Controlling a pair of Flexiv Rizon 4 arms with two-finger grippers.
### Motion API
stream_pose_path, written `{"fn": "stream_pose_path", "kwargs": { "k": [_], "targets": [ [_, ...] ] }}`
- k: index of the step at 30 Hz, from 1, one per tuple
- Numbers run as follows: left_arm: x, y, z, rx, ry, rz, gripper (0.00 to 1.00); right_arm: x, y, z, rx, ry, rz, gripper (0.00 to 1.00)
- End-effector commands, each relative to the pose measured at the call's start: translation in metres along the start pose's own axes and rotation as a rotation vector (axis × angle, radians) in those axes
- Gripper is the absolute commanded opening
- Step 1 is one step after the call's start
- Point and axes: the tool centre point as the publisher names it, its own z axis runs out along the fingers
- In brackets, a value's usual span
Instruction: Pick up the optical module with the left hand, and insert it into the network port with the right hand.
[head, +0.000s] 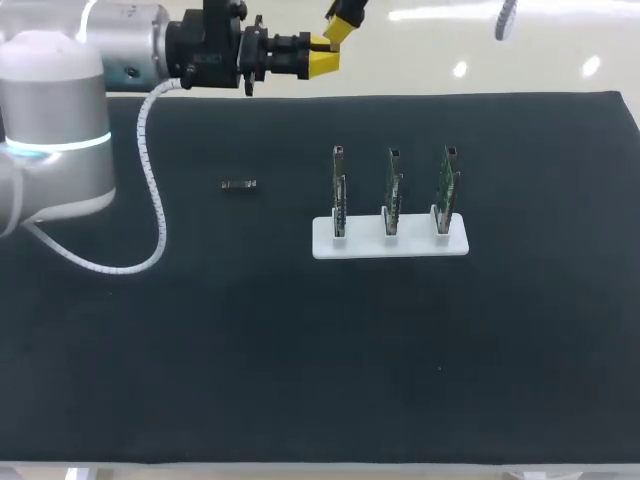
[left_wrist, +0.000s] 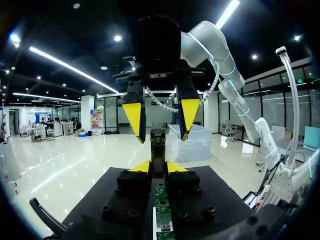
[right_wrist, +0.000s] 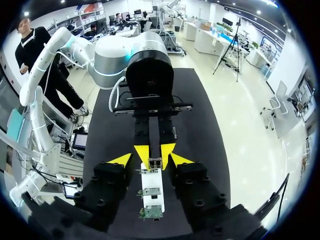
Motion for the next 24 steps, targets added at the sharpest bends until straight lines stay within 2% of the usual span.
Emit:
{"fn": "stream_pose_path", "kwargs": {
  "k": [1, 6, 9, 11, 12, 24],
  "targets": [
    [0.0005, -0.0016, -0.0001, -0.005, -0.002, 0.002, 0.0, -0.0028, -0.0056, 0.0004, -0.011, 0.004, -0.004, 0.42],
    [0.0005, -0.0016, -0.0001, -0.005, -0.002, 0.002, 0.0, -0.0029, -0.0065, 0.0001, -0.012, 0.007, -0.007, 0.38],
    [0.0005, -0.0016, -0.0001, -0.005, -0.002, 0.002, 0.0, -0.0026, -0.0066, 0.0001, -0.013, 0.007, -0.007, 0.19],
    [0.0005, -0.0016, -0.0001, -0.005, -0.002, 0.002, 0.0, -0.0023, -0.0065, 0.0004, -0.014, 0.007, -0.005, 0.11],
    [0.0005, -0.0016, -0.0001, -0.005, -0.002, 0.002, 0.0, -0.0022, -0.0065, 0.0005, -0.014, 0.007, -0.004, 0.0],
    [0.0005, -0.0016, -0.0001, -0.005, -0.002, 0.002, 0.0, -0.0009, -0.007, 0.0012, -0.002, -0.002, -0.033, 0.0]
  ]
}}
